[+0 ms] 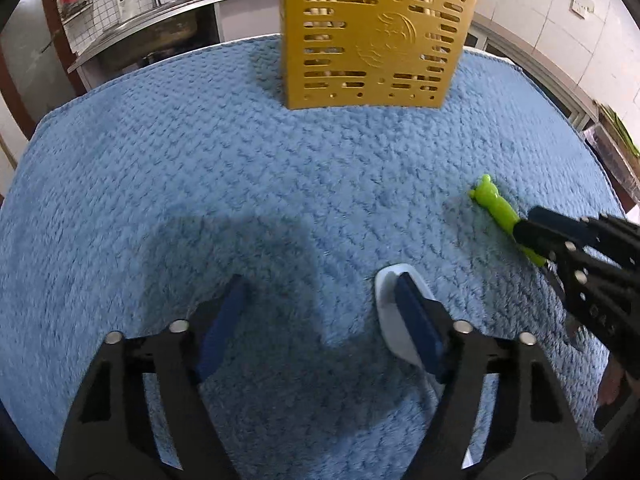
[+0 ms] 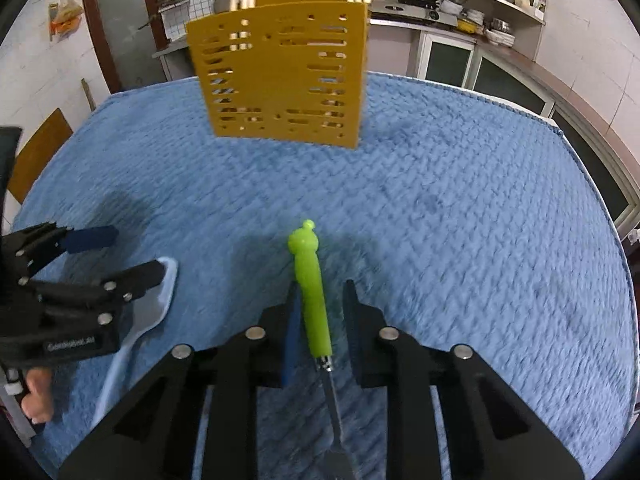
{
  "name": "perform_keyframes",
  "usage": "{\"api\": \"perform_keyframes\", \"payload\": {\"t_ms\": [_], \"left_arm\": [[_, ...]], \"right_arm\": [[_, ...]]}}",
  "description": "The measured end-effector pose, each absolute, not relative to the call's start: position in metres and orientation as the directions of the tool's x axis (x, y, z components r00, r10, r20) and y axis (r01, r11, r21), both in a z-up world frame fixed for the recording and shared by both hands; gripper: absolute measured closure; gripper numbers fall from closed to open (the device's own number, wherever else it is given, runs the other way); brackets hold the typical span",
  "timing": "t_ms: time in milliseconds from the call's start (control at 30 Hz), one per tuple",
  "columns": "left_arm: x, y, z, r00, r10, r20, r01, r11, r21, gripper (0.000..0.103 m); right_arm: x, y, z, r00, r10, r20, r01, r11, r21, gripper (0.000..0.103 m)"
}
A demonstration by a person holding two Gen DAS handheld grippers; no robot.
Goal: Organize utensils
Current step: 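Close the right tool on the green fork handle while the left tool grasps the white spatula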
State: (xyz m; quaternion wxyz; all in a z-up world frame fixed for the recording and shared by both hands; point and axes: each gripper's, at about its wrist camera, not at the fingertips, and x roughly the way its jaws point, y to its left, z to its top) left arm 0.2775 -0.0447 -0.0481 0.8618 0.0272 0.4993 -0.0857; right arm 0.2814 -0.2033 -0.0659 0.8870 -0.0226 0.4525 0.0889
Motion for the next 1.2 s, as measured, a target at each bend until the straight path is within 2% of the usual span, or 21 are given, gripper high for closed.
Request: {"api": "perform_keyframes", "payload": {"t_ms": [100, 233, 433, 567, 767, 867, 967, 1067, 1100, 1200], "left_arm": [[0.278, -0.055, -0.047, 0.482, -0.116, -0.868, 0.195, 0.981, -0.023, 0.046], [0.279, -0.067, -0.045, 0.467, -0.114, -0.877, 0.221, 0.975, -0.01, 0.057], [0.279, -0.056, -0.043, 0.432, -0.169, -0.886, 0.212, 0.974, -0.083, 0.058], [0.277, -0.049, -0.042, 0.418, -0.227, -0.879, 0.215, 0.966, -0.147, 0.055], [0.269, -0.053, -0.043, 0.414, -0.232, -0.88, 0.234, 0.962, -0.143, 0.054], [0.267, -0.055, -0.042, 0.39, -0.271, -0.88, 0.252, 0.951, -0.181, 0.054], [0.268, -0.066, -0.043, 0.394, -0.231, -0.89, 0.269, 0.954, -0.129, 0.055], [0.268, -0.071, -0.043, 0.405, -0.205, -0.891, 0.271, 0.958, -0.097, 0.067], [0.268, -0.071, -0.043, 0.404, -0.203, -0.892, 0.273, 0.957, -0.094, 0.075], [0.271, -0.073, -0.044, 0.399, -0.2, -0.895, 0.279, 0.956, -0.09, 0.076]], "right_arm": [[0.292, -0.205, -0.075, 0.54, 0.17, -0.824, -0.186, 0.979, 0.08, 0.082], [0.294, -0.208, -0.076, 0.557, 0.176, -0.811, -0.18, 0.98, 0.089, 0.087], [0.296, -0.224, -0.076, 0.561, 0.172, -0.809, -0.175, 0.981, 0.088, 0.088], [0.301, -0.234, -0.077, 0.565, 0.166, -0.809, -0.171, 0.982, 0.083, 0.088], [0.307, -0.25, -0.078, 0.575, 0.146, -0.805, -0.145, 0.987, 0.075, 0.088], [0.308, -0.256, -0.079, 0.577, 0.16, -0.801, -0.144, 0.985, 0.093, 0.088], [0.311, -0.256, -0.08, 0.581, 0.16, -0.798, -0.143, 0.985, 0.093, 0.088], [0.312, -0.258, -0.081, 0.582, 0.167, -0.795, -0.141, 0.985, 0.104, 0.088], [0.311, -0.259, -0.081, 0.582, 0.169, -0.796, -0.14, 0.984, 0.107, 0.088], [0.31, -0.254, -0.08, 0.581, 0.162, -0.798, -0.14, 0.985, 0.097, 0.088]]}}
